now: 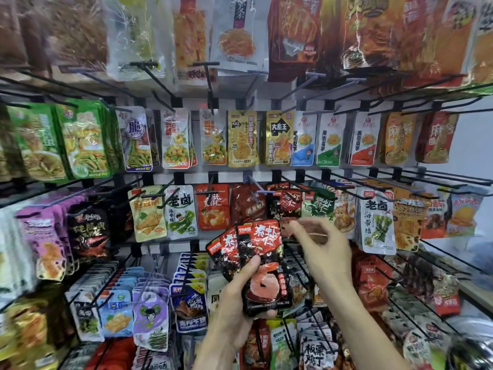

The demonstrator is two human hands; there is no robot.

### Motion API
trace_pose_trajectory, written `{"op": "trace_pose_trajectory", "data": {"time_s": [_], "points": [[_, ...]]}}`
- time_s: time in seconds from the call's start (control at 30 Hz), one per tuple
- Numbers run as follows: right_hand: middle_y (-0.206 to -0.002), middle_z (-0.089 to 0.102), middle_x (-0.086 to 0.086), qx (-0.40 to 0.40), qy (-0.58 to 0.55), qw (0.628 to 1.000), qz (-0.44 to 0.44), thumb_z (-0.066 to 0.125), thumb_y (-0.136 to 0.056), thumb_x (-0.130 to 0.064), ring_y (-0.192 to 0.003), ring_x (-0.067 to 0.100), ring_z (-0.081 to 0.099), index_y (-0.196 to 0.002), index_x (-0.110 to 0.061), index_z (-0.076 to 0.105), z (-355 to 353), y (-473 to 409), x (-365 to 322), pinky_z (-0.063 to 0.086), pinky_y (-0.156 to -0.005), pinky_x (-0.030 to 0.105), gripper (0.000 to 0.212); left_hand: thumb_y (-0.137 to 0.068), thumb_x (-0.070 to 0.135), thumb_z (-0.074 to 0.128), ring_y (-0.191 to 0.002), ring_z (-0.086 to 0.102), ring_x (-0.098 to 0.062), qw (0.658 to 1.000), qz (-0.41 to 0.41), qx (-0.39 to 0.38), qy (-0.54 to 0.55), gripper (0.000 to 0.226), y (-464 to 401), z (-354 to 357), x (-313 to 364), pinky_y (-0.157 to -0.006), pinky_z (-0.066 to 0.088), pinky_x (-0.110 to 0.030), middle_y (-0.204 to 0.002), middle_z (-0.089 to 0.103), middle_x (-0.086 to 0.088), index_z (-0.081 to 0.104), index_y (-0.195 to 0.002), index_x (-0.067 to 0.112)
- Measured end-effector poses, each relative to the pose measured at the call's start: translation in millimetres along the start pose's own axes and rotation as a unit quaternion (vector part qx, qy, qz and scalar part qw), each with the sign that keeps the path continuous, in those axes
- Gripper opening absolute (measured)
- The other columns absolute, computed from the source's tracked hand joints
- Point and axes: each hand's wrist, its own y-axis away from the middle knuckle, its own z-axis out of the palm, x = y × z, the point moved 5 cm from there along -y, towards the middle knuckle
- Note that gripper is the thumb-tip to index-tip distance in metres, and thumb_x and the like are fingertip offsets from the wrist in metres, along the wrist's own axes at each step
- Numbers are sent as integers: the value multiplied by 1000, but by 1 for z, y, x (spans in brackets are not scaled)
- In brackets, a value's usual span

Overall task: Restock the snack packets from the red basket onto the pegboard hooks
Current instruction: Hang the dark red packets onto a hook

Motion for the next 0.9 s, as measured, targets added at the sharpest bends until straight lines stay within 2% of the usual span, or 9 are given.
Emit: {"op": "trace_pose_trajectory", "data": {"time_s": [0.1, 0.2, 0.33, 0.43, 0.57, 0.67, 0.77, 0.87, 0.9], "points": [[-91, 74, -5, -77, -75, 994, 37, 87, -74, -49, -81, 1, 66, -98, -25, 74, 1, 21, -6, 49, -74, 17, 37, -79, 51, 76, -77, 71, -24, 1000, -7, -4, -19, 31, 1, 8, -4, -52, 56, -32, -91, 79, -10, 87, -87, 23], [-89, 73, 3, -83, -67, 992, 64, 93, -69, -39, -82, 10, 66, -99, -22, 72, 2, 19, 0, 50, -70, 14, 40, -72, 57, 79, -88, 71, -28, 1000, -15, -10, -25, 42, 2, 17, -8, -58, 58, -34, -102, 79, -15, 86, -94, 23], [-95, 76, 3, -98, -112, 984, 97, 90, -77, -27, -90, 17, 73, -106, -15, 69, -7, 16, 10, 54, -77, 20, 37, -71, 59, 75, -83, 71, -24, 999, -18, -26, -26, 42, 3, 23, -10, -55, 58, -32, -97, 80, -13, 87, -90, 24], [-102, 79, 7, -123, -194, 964, 135, 78, -90, -17, -98, 20, 76, -115, -11, 61, -11, 16, 16, 55, -85, 32, 30, -80, 55, 75, -82, 73, -27, 999, -24, -31, -7, 52, 3, 25, -9, -48, 56, -29, -108, 79, -18, 84, -108, 13], [-110, 77, 9, -81, -250, 952, 158, 76, -92, -17, -102, 19, 74, -121, -15, 59, -15, 9, 19, 51, -85, 30, 34, -89, 52, 71, -80, 76, -28, 999, -33, -23, 12, 52, 2, 22, -9, -43, 55, -28, -111, 79, -19, 80, -116, 9], [-110, 68, 4, -31, -256, 956, 138, 75, -93, -14, -101, 6, 64, -122, -20, 57, -18, -3, 13, 43, -84, 22, 35, -86, 49, 71, -69, 74, -23, 999, -16, -23, 17, 44, 0, 19, -8, -41, 54, -28, -102, 80, -19, 86, -97, 8], [-111, 67, 4, -18, -241, 965, 105, 72, -96, -14, -101, 5, 61, -124, -20, 53, -20, -16, 5, 41, -95, 30, 34, -80, 46, 72, -60, 71, -22, 999, 7, -17, 27, 34, 3, 14, -3, -41, 52, -29, -91, 80, -16, 87, -85, 17], [-113, 67, 2, -10, -202, 977, 74, 70, -98, -13, -86, 11, 68, -119, -22, 57, -19, -26, -2, 53, -77, 24, 26, -79, 44, 73, -59, 71, -25, 999, 3, -7, 46, 36, 6, 8, -1, -39, 52, -29, -94, 80, -17, 83, -99, 16], [-118, 66, 2, -8, -182, 981, 63, 69, -98, -14, -85, 10, 69, -117, -25, 59, -18, -28, -4, 57, -71, 24, 24, -77, 44, 74, -60, 71, -27, 999, 0, -5, 52, 36, 7, 6, -1, -38, 52, -29, -95, 80, -18, 83, -96, 15]]}}
